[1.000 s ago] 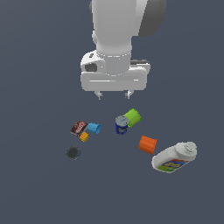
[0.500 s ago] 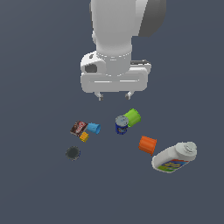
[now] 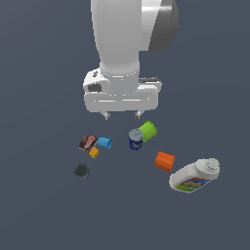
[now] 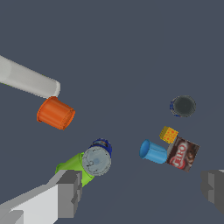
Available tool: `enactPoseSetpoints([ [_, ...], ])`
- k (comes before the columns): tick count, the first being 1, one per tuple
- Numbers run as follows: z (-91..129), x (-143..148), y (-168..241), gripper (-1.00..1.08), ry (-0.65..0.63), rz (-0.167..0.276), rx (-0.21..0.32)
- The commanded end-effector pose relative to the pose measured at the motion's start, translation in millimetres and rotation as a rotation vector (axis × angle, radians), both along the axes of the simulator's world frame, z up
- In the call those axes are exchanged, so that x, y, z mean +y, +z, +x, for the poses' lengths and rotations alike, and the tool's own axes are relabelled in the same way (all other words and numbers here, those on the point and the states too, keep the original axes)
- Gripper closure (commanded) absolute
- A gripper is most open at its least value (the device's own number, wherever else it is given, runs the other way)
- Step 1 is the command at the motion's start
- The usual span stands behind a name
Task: Pick up a designated object from a clutter of objects.
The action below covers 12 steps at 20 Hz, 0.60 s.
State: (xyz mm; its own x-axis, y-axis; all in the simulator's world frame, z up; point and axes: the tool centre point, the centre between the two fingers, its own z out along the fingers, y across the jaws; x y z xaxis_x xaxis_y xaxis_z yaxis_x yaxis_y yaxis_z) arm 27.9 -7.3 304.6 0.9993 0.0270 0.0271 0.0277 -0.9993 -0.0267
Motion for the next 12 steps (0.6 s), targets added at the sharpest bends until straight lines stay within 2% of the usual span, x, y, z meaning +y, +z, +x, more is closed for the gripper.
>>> enactPoseSetpoints([
  [1,8.0,-8.8,-10.1,-0.92,0.002,0.001,0.001],
  [12,53.9,-75.3,-89.0,-0.92,0.016,-0.001,0.008],
])
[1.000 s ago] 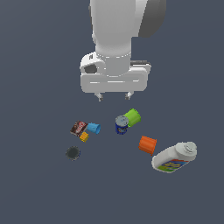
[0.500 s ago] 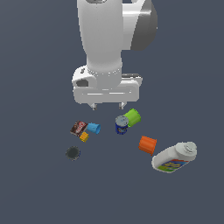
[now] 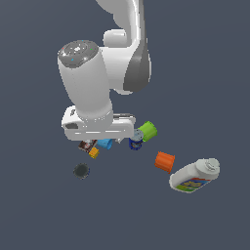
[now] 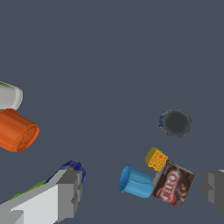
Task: Pick up a designated object from a clutter of objects.
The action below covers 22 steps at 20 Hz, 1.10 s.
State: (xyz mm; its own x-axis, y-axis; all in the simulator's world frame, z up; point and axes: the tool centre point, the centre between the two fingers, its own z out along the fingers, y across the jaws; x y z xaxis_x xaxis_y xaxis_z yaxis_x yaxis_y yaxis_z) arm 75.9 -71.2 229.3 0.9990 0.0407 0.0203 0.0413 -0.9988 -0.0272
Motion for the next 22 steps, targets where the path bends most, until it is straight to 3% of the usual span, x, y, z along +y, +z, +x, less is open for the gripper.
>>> enactPoseSetpoints([
  [1,9.4,-18.8,-22.7,-0.92,0.004,-0.002,0.002],
  [12,29.6,-94.9,-119.7,-0.92,0.024,-0.018,0.012],
  [22,29.6,-126.4,-162.9,-0.92,0.035,-0.028,0.018],
])
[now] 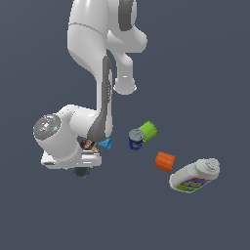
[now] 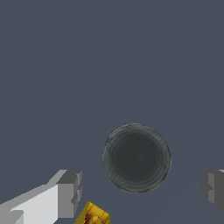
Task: Pick up a designated object from a clutter of objects.
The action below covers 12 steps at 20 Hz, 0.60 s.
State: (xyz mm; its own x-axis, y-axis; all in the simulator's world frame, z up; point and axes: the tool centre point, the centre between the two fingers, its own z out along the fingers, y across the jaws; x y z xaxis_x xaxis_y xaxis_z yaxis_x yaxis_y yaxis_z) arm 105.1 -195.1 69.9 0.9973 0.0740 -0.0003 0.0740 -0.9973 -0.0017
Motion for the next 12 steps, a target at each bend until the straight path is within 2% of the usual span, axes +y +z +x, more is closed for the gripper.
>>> enactPoseSetpoints([
  [1,0.3,-3.6,-4.9,-0.92,0.003,-0.001,-0.001],
  [7,-0.3,-3.7,-8.4,-0.92,0.002,-0.001,0.001],
  [12,-0.7,-3.8,-28.4,-0.92,0.002,-0.001,0.000],
])
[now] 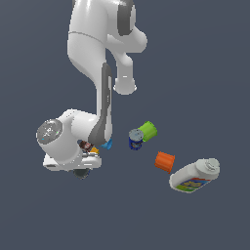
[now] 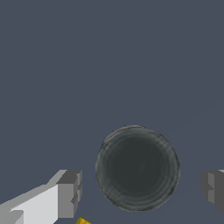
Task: Pick up a designated object from a clutter of objects.
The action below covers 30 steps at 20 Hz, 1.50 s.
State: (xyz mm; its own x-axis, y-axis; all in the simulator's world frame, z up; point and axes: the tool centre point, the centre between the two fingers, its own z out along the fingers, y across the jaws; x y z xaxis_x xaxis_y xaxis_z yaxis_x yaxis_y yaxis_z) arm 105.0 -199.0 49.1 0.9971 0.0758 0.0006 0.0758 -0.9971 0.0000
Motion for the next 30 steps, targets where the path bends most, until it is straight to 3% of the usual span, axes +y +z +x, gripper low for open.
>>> enactPoseSetpoints([
  [1,-0.9,0.0,-13.7,-0.92,0.000,0.000,0.001],
  [10,0.2,-0.5,-35.3,-0.92,0.001,0.000,0.001],
  [11,0.2,-0.5,-35.3,1.08,0.001,0.000,0.001],
  [30,-6.0,1.3,-18.0,1.08,0.001,0.000,0.001],
])
